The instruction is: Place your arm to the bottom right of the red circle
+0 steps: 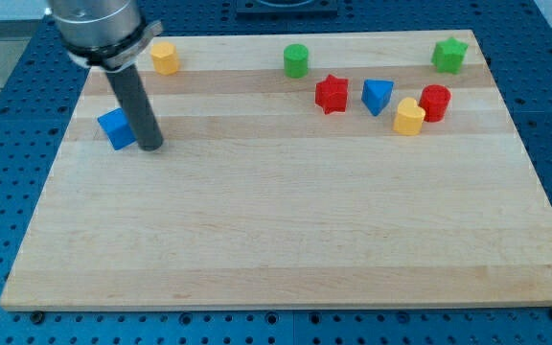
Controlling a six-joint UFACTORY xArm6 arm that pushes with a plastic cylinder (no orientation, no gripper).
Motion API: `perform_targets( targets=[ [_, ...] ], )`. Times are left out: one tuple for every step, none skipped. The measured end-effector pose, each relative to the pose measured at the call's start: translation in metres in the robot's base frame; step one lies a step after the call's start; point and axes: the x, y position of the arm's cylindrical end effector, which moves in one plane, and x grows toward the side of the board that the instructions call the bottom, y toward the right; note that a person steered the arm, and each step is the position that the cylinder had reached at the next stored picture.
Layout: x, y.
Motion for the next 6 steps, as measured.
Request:
perform_targets(
  targets=[
    [-0.007,0.013],
    [-0.007,0.015],
    [0.004,0.022],
    [0.023,0.125],
    [0.058,0.179],
    [0.064,0.253]
  ],
)
